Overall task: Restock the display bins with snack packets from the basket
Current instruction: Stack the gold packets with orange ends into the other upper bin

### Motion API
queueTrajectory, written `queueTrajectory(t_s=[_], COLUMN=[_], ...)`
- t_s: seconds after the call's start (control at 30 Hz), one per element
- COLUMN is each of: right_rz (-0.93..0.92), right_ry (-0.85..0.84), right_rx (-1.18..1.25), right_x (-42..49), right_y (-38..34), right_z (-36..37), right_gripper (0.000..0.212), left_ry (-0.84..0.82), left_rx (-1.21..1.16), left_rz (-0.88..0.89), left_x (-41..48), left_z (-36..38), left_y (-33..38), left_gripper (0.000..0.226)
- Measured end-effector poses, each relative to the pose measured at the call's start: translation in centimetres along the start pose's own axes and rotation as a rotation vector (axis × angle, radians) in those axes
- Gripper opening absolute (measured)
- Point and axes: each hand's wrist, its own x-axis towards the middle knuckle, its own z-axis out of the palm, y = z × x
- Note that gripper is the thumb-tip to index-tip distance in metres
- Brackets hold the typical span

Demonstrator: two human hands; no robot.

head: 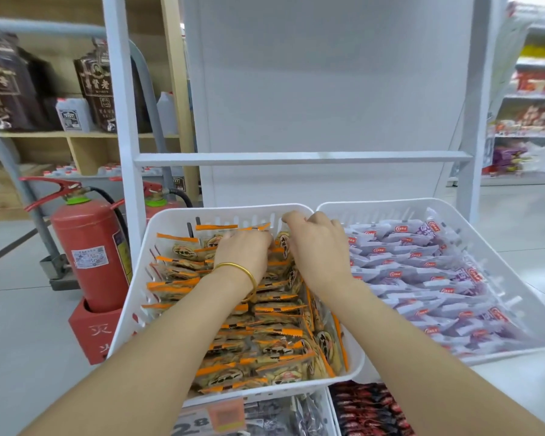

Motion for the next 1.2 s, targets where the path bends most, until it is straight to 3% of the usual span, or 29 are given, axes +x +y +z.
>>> queueTrajectory(t_s=[0.23, 0.3, 0.5, 0.7, 0.87, 0.97, 1.07, 1.2], right_rz=[0.059, 0.075, 0.051, -0.001, 0.181, 0.090, -0.103, -0.012], right_ry=[-0.086, -0.194, -0.311, -0.341, -0.249, -0.254, -0.449, -0.553], right_rx=[0.105, 0.075, 0.038, 0.080, 0.468, 0.486, 0.228, 0.141], right_x=[0.0, 0.5, 1.1, 0.7, -0.1, -0.8, -1.5, -0.9], right_y=[-0.2, -0.5, -0.9, -0.1, 0.9, 0.3, -0.9, -1.6], right_z=[0.0, -0.3, 0.7, 0.4, -1.3, -1.6, 0.0, 1.4], right_gripper=[0.025, 0.028, 0.033, 0.025, 0.033, 0.041, 0.055, 0.064], left_ry=[0.078, 0.110, 0.181, 0.087, 0.367, 0.152, -0.028, -0.136], left_rx=[0.014, 0.034, 0.044, -0.080, -0.134, -0.027, 0.054, 0.064], left_rz=[-0.008, 0.001, 0.016, 0.095, 0.091, 0.050, 0.027, 0.011], left_x=[0.0, -0.1, 0.0, 0.0, -2.5, -3.1, -2.7, -1.9], left_z=[0.2, 0.1, 0.2, 0.3, -0.3, 0.0, 0.7, 0.5], left_y=[0.3, 0.1, -0.6, -0.8, -3.2, -4.4, -4.6, -4.8], left_gripper=[0.024, 0.028, 0.032, 0.030, 0.031, 0.050, 0.059, 0.059])
